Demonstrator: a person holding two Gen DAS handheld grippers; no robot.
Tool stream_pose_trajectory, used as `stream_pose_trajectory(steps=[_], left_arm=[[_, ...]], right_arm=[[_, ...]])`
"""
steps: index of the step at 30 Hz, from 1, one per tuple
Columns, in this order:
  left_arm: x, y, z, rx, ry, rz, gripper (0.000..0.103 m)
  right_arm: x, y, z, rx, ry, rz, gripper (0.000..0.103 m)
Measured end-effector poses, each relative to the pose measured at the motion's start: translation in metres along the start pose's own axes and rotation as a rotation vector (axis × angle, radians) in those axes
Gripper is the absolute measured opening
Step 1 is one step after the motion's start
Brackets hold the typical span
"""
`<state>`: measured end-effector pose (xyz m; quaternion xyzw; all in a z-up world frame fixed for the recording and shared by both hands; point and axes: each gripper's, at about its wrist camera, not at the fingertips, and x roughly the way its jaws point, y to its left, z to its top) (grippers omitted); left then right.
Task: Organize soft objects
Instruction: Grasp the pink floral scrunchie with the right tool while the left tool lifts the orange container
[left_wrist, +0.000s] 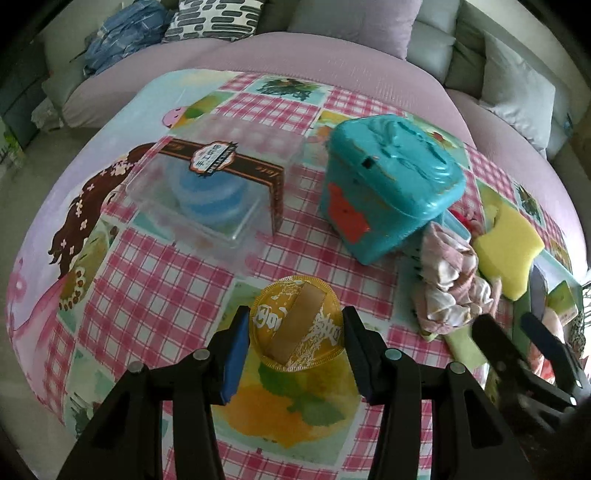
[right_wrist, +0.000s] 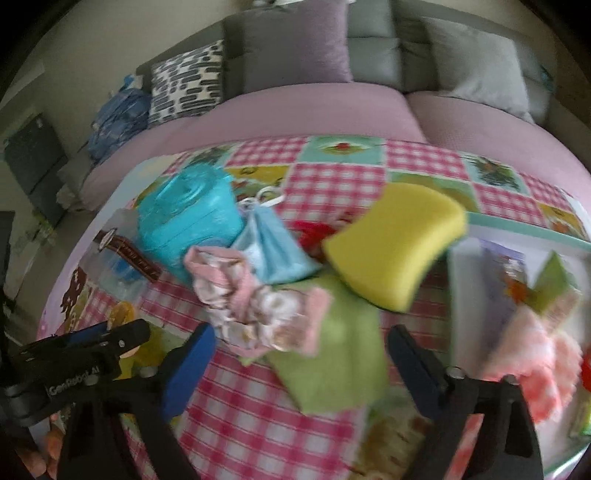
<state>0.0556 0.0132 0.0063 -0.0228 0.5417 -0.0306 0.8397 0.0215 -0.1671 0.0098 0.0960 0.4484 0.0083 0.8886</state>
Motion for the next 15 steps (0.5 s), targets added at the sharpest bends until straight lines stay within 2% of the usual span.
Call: stream_pose_trajectory(steps=[3,6,13,15], left_arm=[[0.004,0.003,0.002,-0.011,0.008,-0.004,0.051],[0.007,0.007,0.002,-0.019,0.016,-0.009,0.051],[0.009,0.007,0.002,-0.018,0.022,-0.024,0.051],[0.007,0.005,0.001,-0.016,0.023,-0.025,0.051]], right_arm=[[0.012,0.006,0.0,0.003,0.02,0.011,0.083],[0.019,0.009,0.0,0.007,0.033,0.03,0.074],[0.021,0.012,0.001,0.018,0.025,0.042,0.04],[0.019,0.011,0.001,0.02,0.025,0.047,0.035]])
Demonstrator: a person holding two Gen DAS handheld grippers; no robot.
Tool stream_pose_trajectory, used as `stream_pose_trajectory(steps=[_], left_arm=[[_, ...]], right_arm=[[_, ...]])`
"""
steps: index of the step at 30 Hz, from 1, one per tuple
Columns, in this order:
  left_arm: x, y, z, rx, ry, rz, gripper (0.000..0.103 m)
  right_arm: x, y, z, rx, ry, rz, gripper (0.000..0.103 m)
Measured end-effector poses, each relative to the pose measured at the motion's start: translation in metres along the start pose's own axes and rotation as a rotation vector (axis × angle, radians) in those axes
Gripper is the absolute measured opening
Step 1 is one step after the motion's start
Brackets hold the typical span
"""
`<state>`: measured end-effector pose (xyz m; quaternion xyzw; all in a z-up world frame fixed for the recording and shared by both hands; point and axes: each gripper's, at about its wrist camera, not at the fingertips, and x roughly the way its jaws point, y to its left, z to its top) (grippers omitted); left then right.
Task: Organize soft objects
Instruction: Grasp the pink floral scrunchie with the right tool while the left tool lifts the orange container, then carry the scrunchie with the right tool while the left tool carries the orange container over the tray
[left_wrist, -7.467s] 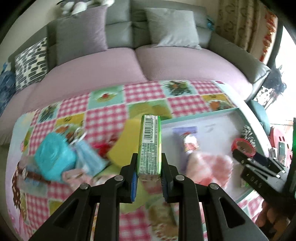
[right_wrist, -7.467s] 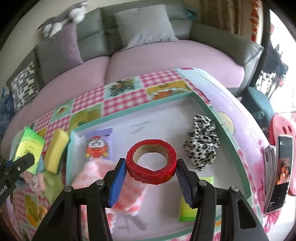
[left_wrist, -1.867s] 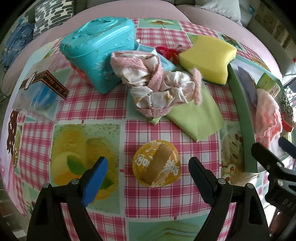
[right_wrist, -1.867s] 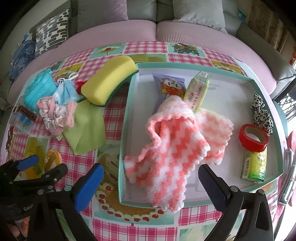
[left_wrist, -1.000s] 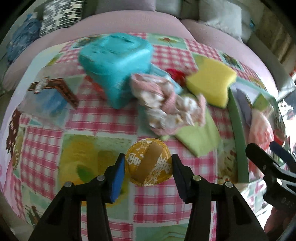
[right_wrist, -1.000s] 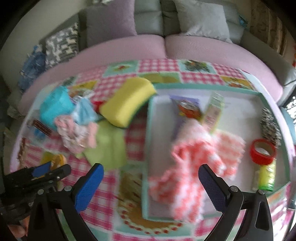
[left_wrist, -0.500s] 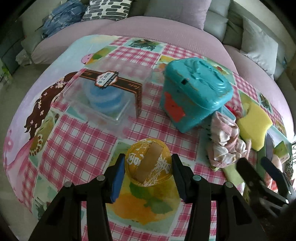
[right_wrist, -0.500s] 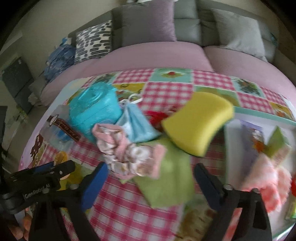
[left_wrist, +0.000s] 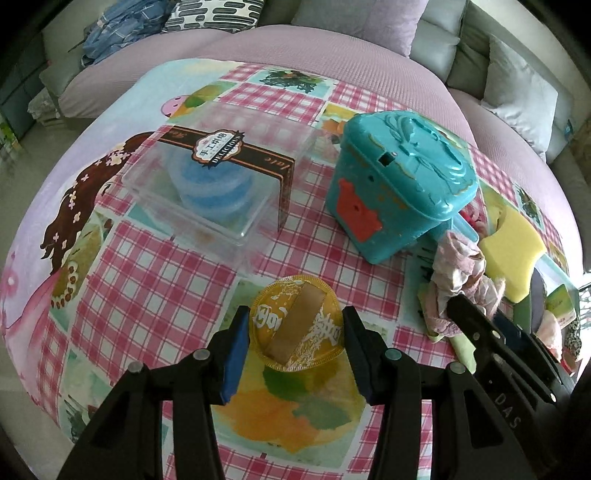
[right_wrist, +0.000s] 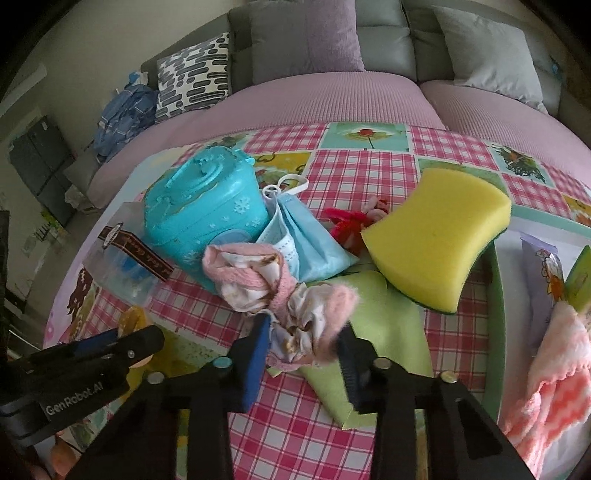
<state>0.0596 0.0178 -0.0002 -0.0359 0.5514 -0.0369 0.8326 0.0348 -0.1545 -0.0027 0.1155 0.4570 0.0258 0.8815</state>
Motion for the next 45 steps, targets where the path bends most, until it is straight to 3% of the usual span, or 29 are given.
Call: stream_pose_trajectory(steps=[8,18,28,37,45], left_arm=[[-0.002,-0.003,-0.001,0.013,-0.004,0.001,0.051],[-0.006,-0.005,0.0,0.028,-0.019,0.006,0.051],[-0.026,-0.015,0.0,0.052,-0.074,-0.001,0.051],[-0.05,-0.06,0.011,0.149,-0.142,-0.007,0.051],[-0.064,-0.124,0.02,0.283,-0.19,-0.072,0.051]], right_arm=[[-0.012,-0.005,-0.002,0.001,-0.01,0.02,0.016],[-0.035,-0.006,-0.001,-0.018,-0.047,0.037,0.013],[-0.073,-0.012,0.005,-0.021,-0.139,0.032,0.013],[-0.109,-0.058,0.015,0.063,-0.229,-0.063,0.013],[-0.139,-0.119,0.014,0.182,-0.285,-0.17,0.013]])
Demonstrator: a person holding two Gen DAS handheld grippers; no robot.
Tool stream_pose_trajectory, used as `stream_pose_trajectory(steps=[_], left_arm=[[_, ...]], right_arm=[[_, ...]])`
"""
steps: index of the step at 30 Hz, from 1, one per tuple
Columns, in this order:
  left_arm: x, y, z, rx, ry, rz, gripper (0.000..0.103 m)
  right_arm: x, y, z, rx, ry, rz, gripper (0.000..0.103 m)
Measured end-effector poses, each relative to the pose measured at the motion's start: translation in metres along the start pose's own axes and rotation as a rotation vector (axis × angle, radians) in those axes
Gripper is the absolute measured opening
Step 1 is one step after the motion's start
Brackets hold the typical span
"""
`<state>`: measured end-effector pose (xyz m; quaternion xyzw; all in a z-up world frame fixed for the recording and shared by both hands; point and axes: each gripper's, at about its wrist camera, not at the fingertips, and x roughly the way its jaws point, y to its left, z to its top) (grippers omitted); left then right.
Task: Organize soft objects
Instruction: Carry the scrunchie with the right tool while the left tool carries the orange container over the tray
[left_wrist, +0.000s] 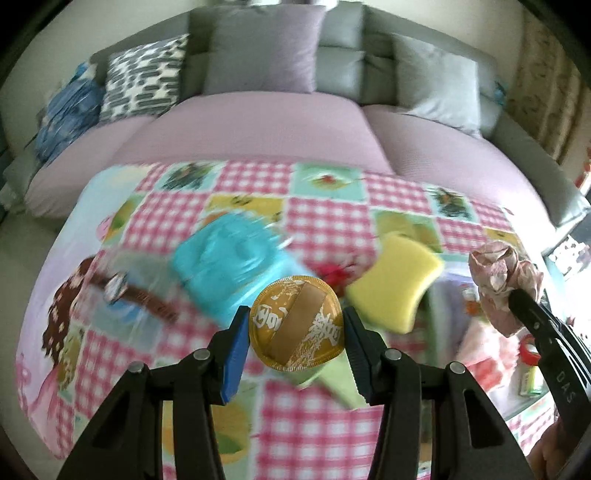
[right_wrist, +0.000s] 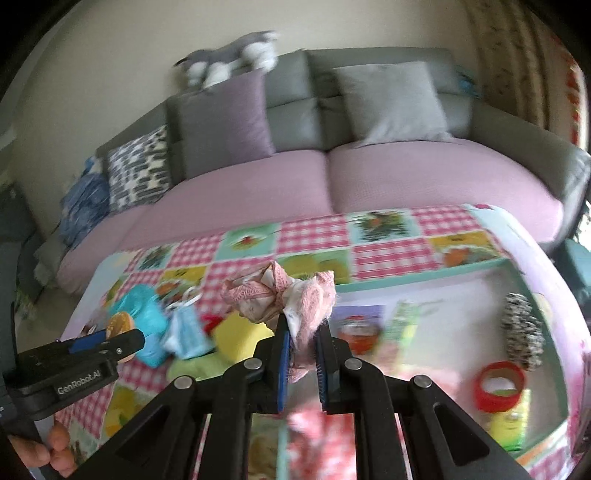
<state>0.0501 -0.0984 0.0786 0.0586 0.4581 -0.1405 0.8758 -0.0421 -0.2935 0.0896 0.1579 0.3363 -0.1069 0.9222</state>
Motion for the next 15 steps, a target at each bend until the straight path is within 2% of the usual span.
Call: stream_pose_trajectory(steps=[7,15], left_arm=[[0.002,-0.057,0.01,0.096,-0.006,-0.057,0.05],[0.007,-0.114,0.015,0.171,-0.005,-0.147,0.05]], right_arm=[[-0.015,-0.055,0.004,0.104,-0.039,-0.105,0.013],[-0.02,-0.104,-0.005,0.178,-0.031,-0.187,0.013]])
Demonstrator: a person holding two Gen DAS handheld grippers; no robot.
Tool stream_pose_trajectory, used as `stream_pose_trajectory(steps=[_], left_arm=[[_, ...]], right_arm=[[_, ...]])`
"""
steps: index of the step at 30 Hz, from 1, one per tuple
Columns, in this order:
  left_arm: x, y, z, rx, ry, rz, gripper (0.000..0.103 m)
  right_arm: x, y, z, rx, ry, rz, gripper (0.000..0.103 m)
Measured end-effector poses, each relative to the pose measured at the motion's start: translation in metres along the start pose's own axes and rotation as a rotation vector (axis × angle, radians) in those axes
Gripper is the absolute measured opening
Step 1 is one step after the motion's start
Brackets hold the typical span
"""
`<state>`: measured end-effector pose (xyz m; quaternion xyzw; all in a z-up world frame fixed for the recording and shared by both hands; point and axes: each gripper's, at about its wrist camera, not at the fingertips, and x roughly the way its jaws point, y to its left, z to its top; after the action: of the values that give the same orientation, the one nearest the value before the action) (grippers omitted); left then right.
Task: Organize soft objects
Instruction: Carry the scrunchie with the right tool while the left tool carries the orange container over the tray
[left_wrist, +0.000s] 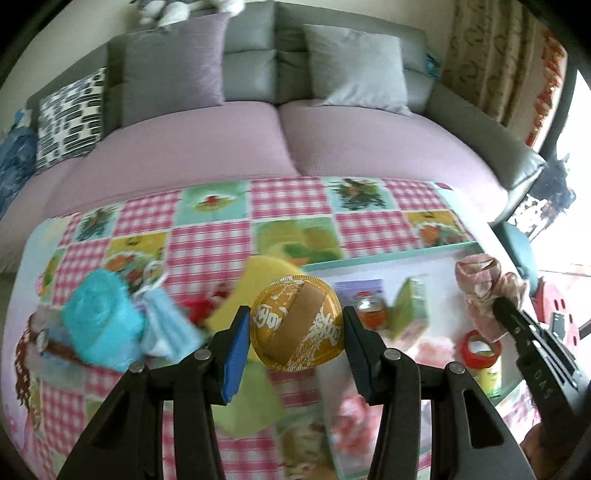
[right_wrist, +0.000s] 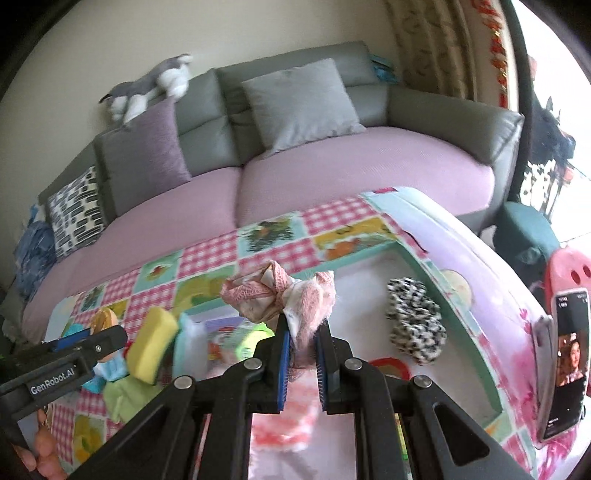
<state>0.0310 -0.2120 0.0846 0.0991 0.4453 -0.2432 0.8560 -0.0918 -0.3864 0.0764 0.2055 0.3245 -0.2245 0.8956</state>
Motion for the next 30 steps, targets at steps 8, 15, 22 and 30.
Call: stream_pose_trajectory(steps=[8,15,22,30], left_arm=[[0.042,-0.027,0.003,0.029,0.065,-0.066,0.05],[0.073,-0.029,-0.009,0.017,0.133,-0.098,0.05],[0.094,-0.028,-0.017,0.004,0.177,-0.109,0.05],[0.097,-0.027,-0.017,0.002,0.178,-0.113,0.05]], right_arm=[[0.023,-0.021,-0.007,0.037,0.063,-0.034,0.013],[0.043,-0.023,-0.015,0.048,0.126,-0.048,0.013],[0.056,-0.027,-0.023,0.065,0.186,-0.068,0.013],[0.06,-0.025,-0.024,0.061,0.206,-0.085,0.016]])
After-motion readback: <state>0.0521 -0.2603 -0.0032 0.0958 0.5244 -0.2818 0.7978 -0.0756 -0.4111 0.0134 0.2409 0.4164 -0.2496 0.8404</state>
